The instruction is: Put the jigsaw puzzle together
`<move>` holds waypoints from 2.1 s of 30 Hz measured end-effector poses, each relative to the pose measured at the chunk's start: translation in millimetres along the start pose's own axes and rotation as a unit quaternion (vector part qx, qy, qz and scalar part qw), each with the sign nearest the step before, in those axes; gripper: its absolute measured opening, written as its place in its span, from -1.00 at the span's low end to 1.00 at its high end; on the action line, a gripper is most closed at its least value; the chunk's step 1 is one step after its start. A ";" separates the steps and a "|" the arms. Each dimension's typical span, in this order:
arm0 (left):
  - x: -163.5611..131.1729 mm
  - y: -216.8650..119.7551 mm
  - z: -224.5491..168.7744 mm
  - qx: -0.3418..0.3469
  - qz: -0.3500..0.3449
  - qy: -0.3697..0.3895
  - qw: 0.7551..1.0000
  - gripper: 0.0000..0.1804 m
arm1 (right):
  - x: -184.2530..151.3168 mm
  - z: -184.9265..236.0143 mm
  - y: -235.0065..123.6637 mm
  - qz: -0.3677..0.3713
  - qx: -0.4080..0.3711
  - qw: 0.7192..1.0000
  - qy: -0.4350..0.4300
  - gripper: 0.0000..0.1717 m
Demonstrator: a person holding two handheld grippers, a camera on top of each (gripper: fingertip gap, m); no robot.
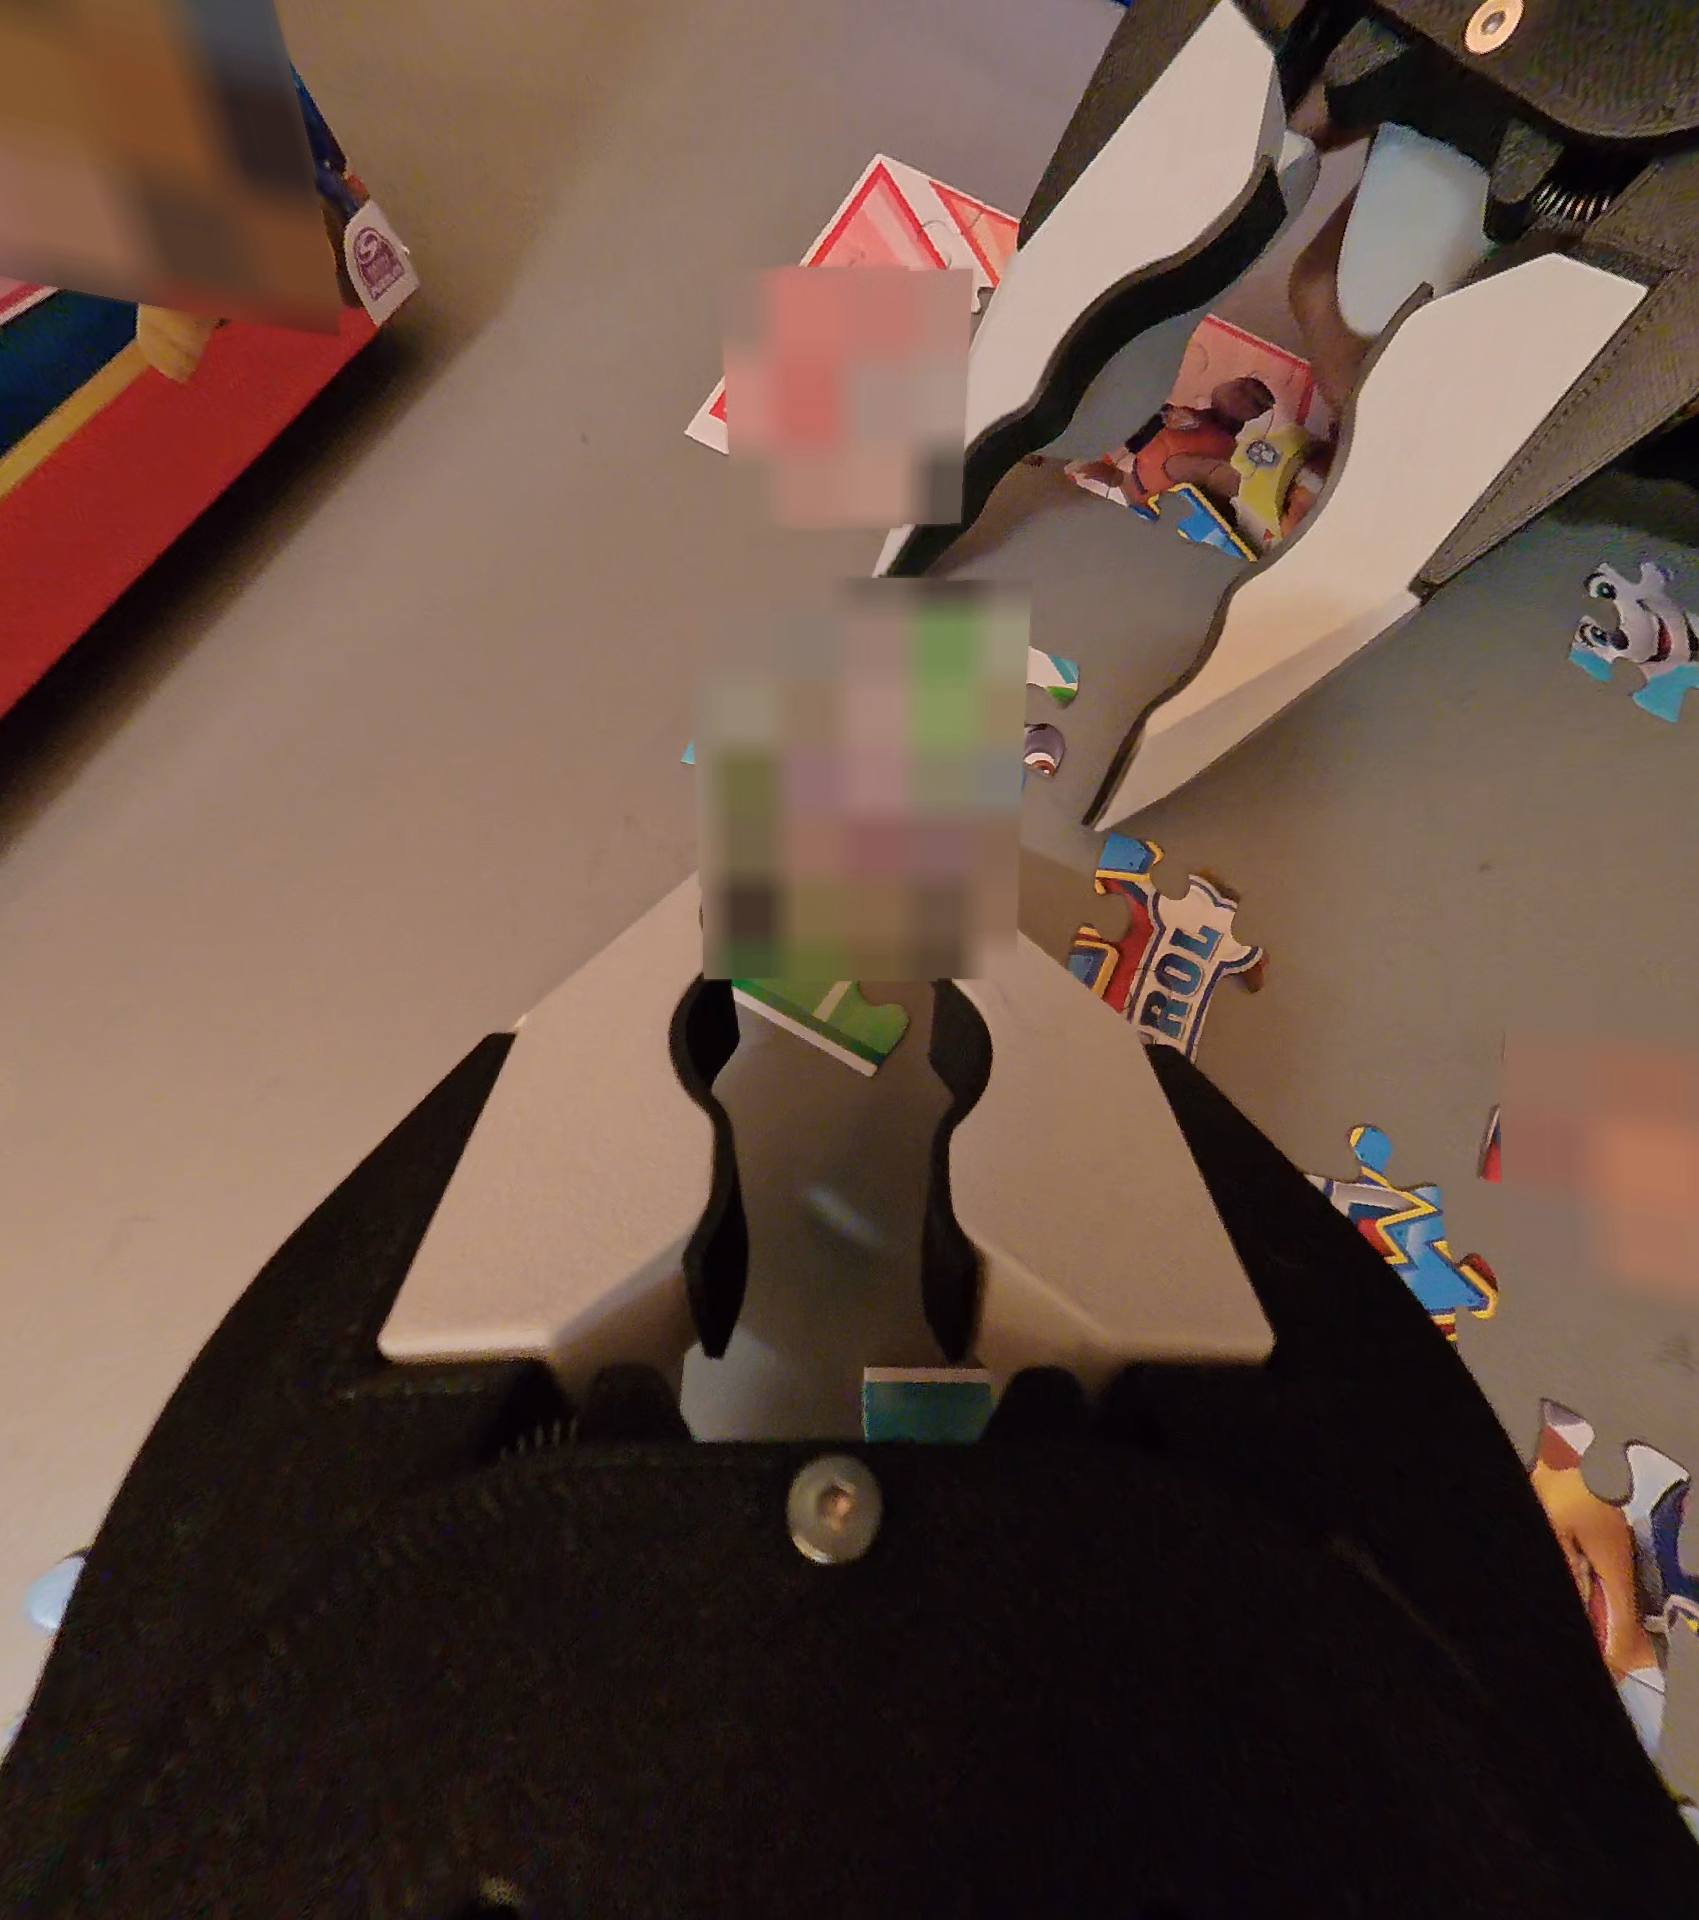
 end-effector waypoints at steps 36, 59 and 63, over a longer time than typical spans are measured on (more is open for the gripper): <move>3.3 -4.0 5.4 0.009 -0.014 -0.010 1.000 -0.67 | -16.8 7.6 -24.4 -0.011 -0.059 0.998 -0.002 -0.46; 38.7 -31.8 -19.0 -0.213 -0.168 -0.134 0.953 -0.67 | 36.6 20.0 -48.4 -0.135 -0.169 0.974 -0.068 -0.46; 40.8 -28.9 -27.5 -0.245 -0.169 -0.141 0.944 -0.74 | 39.1 23.2 -51.7 -0.134 -0.189 0.969 -0.084 -0.46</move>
Point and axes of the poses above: each gripper's, where its closed fingertips meet, y out along the fingers, x out of its top, z = x × y across the jaws, the point moved 3 cm from there along -y, back along the fingers, and after that the axes turned 7 degrees about z, right-handed, at the moved point
